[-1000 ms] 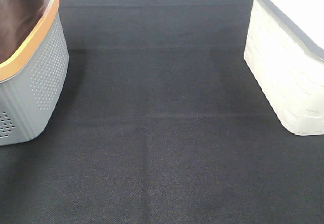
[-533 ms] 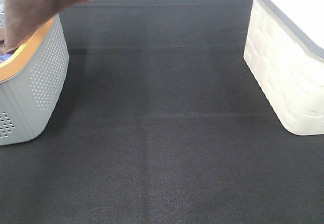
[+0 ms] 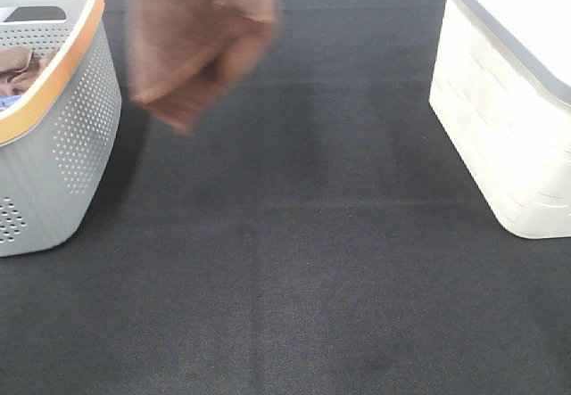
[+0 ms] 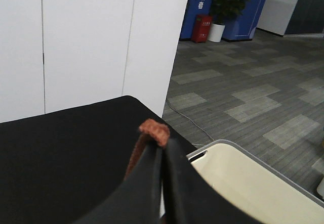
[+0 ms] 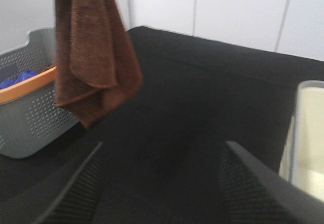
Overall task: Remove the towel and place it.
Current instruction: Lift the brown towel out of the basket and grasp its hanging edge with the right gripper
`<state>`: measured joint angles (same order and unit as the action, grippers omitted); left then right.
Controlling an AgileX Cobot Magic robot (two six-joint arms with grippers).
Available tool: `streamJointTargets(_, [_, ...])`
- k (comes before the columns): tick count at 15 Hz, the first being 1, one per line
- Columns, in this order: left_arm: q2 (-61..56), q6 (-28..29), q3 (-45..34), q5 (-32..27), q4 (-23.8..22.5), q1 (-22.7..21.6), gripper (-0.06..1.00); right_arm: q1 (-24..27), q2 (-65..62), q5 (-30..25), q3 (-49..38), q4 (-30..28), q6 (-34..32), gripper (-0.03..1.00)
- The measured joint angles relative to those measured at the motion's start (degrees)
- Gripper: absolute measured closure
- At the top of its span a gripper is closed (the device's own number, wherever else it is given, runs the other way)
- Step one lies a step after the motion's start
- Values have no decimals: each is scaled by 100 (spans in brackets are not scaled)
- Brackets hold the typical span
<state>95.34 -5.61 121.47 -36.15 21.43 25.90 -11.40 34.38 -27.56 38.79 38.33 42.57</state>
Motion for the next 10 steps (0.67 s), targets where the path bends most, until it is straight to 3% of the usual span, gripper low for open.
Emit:
streamJointTargets(1, [97, 0, 0, 0, 0, 80, 94, -264, 682, -155, 481, 29, 424, 35])
streamJointTargets(5, [235, 0, 0, 0, 0, 281, 94, -1255, 2269, -155, 1375, 29, 619, 34])
streamJointTargets(7, [269, 0, 0, 0, 0, 344, 94, -1684, 2911, 201, 1610, -11, 625, 33])
streamJointTargets(8, [281, 0, 0, 34, 0, 395, 94, -2017, 3358, 676, 1673, -23, 670, 31])
streamJointTargets(10, [286, 0, 0, 63, 6, 413, 94, -2206, 3604, 963, 1719, -23, 733, 30])
